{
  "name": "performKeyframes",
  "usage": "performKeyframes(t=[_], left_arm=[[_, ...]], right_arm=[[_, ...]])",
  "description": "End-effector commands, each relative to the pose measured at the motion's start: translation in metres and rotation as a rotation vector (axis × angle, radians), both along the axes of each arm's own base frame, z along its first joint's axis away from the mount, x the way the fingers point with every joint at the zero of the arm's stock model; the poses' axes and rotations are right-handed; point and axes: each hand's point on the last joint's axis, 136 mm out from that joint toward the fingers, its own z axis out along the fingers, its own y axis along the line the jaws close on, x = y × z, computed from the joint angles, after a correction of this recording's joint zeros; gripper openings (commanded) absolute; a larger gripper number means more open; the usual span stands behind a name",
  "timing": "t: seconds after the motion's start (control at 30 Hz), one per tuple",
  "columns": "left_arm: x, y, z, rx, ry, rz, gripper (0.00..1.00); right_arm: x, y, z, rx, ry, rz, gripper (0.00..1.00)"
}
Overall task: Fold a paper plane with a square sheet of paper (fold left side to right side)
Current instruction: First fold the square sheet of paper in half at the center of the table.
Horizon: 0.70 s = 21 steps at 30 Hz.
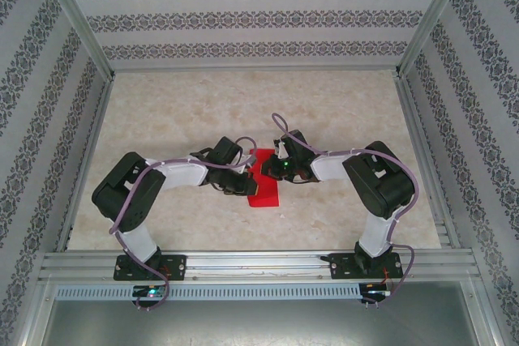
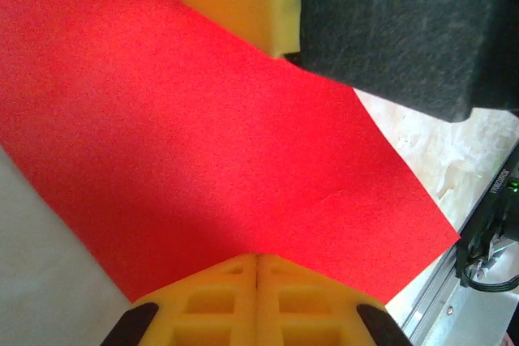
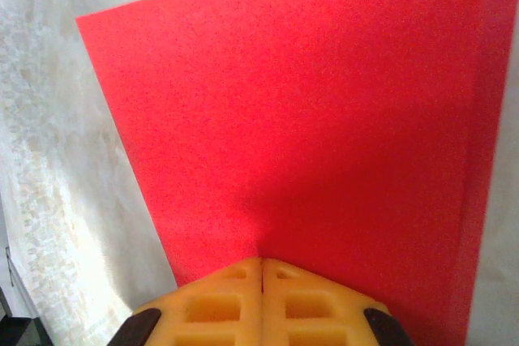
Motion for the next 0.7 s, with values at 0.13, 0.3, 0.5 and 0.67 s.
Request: performKeyframes(t=[0.13,0.3,0.5,0.67], left_arm=[[-0.003,-0.001,-0.014,0.026,0.007,0.011,0.04],[-0.024,0.005,-0.033,0.072,0.053,-0.001,0.04],[-0.043,0.019,-0.04,0.101,0.086,0.008,0.04],[-0.061,0.028,-0.039,0.116,0.105,0.003,0.04]], right_arm=[[-0.029,-0.025,-0.052,-0.152,0.134,-0.025,0.0],[-0.031,-0.027,-0.053,-0.159,0.136,-0.028,0.0],[-0.031,-0.028,-0.054,-0.161,0.138,-0.027,0.0],[-0.03,-0.029,-0.055,-0.162,0.139,-0.029,0.0]])
